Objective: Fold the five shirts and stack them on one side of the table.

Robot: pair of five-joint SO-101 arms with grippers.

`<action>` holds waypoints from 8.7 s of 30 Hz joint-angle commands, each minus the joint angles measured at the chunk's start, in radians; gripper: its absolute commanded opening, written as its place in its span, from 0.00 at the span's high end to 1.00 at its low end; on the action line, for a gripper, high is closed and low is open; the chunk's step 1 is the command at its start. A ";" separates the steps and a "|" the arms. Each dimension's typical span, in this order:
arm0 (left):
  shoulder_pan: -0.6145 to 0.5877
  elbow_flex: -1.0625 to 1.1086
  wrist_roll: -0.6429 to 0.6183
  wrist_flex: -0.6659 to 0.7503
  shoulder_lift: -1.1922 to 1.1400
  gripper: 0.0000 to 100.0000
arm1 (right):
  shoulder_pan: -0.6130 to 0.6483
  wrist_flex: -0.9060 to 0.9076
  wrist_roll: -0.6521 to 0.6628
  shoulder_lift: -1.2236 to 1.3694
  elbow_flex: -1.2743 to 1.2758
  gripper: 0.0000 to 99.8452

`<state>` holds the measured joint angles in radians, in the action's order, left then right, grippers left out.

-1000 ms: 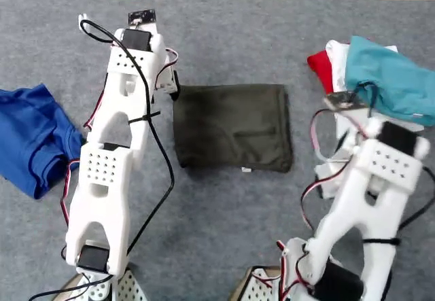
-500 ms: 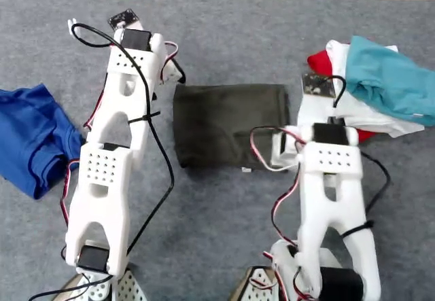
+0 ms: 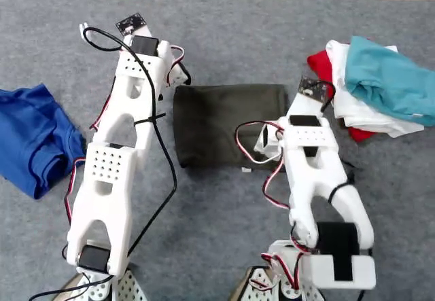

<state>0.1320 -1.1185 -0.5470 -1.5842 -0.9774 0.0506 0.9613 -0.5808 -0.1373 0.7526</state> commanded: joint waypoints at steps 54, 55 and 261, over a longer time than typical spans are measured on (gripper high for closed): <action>0.071 -0.034 -0.014 0.149 -0.113 0.89 | -0.012 -0.060 -0.196 0.137 -0.228 1.00; 0.054 -0.038 -0.038 0.135 -0.113 0.83 | -0.012 -0.061 -0.196 0.133 -0.229 1.00; -0.417 1.567 0.571 0.069 1.716 0.74 | 0.285 0.792 0.845 0.127 -1.070 0.69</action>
<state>-0.0829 0.4388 -0.0238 -1.5198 0.6598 0.2424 1.7714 0.2616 0.0376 -0.3168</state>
